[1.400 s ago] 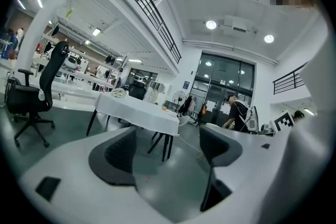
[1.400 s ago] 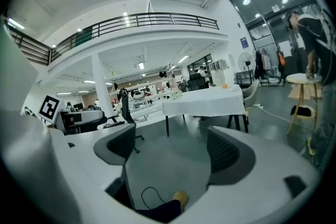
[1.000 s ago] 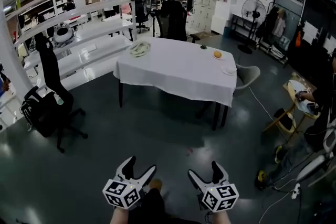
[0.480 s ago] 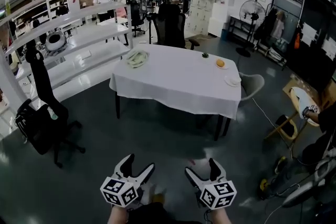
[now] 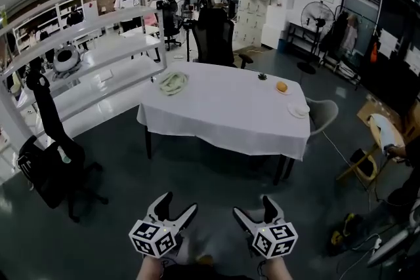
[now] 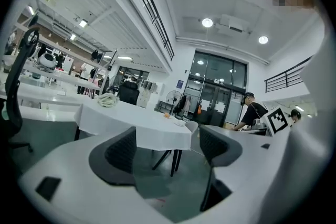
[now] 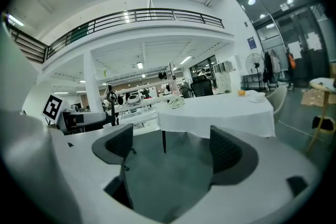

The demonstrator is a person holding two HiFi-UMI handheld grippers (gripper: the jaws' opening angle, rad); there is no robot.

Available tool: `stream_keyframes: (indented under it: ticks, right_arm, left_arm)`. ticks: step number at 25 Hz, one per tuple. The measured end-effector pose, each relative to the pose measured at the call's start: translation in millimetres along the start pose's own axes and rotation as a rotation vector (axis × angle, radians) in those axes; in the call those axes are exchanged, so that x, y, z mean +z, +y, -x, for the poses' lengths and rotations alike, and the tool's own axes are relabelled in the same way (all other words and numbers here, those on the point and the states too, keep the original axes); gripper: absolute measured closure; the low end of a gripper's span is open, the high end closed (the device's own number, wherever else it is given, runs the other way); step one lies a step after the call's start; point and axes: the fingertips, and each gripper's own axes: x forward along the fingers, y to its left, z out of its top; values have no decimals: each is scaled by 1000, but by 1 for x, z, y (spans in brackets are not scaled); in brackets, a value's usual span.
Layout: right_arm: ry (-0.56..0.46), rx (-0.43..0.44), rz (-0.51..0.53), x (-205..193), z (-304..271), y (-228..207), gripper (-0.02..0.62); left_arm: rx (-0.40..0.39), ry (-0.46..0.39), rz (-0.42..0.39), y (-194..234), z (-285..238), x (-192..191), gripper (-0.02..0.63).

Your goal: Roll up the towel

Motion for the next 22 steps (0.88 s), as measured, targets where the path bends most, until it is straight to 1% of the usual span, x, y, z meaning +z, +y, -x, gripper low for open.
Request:
stream_keyframes:
  ticks: [5, 9, 17, 22]
  right_arm:
    - [-10, -9, 2, 9, -23, -5, 140]
    - [-10, -13, -4, 11, -36, -8, 140]
    - [39, -10, -13, -5, -38, 0, 140]
    - [68, -2, -23, -16, -40, 3, 140]
  left_arm:
    - [6, -6, -9, 22, -13, 7, 221]
    - [12, 3, -9, 33, -20, 6, 221]
    - [27, 24, 34, 40, -11, -7, 221]
    - [50, 41, 47, 45, -3, -16, 221]
